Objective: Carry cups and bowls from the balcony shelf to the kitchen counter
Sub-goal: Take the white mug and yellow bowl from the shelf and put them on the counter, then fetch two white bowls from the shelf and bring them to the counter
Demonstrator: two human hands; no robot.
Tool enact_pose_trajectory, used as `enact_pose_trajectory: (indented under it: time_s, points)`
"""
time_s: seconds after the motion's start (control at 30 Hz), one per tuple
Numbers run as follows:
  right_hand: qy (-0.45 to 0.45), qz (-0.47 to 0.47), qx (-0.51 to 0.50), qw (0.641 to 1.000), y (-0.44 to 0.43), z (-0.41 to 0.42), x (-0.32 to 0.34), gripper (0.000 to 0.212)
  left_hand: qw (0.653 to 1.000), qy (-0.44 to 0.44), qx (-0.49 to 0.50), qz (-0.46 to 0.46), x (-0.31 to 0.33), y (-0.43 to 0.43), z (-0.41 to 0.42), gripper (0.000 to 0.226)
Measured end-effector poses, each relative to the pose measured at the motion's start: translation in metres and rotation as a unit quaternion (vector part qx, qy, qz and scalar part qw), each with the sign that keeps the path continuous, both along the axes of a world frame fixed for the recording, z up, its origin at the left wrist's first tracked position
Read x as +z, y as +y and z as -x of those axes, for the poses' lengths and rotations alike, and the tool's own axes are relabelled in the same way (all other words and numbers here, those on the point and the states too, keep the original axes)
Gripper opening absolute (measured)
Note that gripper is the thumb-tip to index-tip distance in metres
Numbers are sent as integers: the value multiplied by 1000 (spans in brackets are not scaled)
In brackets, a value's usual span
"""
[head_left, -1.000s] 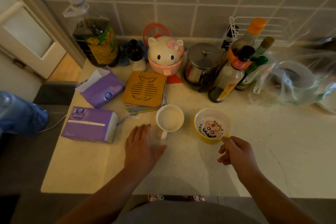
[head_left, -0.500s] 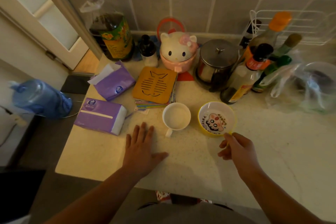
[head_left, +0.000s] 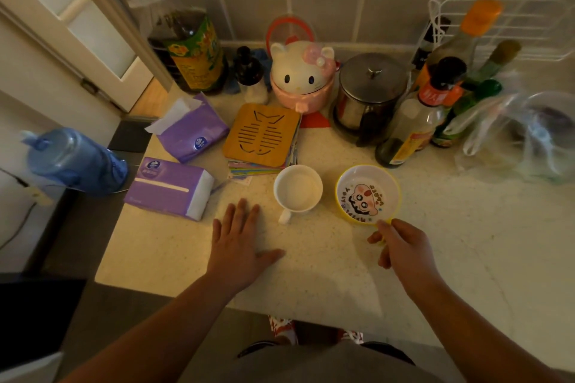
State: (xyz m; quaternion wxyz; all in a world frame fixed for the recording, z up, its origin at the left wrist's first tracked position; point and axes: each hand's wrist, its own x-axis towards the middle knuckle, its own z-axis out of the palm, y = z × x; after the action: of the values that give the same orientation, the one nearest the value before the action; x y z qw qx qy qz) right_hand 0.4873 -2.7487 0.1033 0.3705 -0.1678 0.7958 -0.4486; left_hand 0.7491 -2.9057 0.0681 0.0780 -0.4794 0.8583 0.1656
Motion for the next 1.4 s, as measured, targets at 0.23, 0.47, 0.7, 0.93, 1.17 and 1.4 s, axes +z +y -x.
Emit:
enact_pose_trajectory:
  time_s: [0.23, 0.47, 0.7, 0.93, 1.17, 1.4]
  points:
    - [18, 3, -12, 1000, 5, -11, 3, 29, 1000, 2, -7, -2, 1, 1, -3, 109]
    - [67, 5, -107, 992, 19, -28, -1, 18, 998, 34, -35, -27, 8, -5, -12, 91]
    - [55, -30, -187, 980, 82, -69, 2, 10, 976, 115, -155, -96, 33, 18, -23, 36]
    - [-49, -108, -167, 979, 184, -133, -10, 13, 903, 49, -367, -217, 28, 87, 13, 26]
    - [-139, -183, -243, 942, 309, -178, -53, 14, 850, -73, -465, -236, 2, 158, 45, 30]
    - [-203, -223, -348, 887, 443, -228, -81, 16, 852, -210, -378, -295, -38, 241, 62, 25]
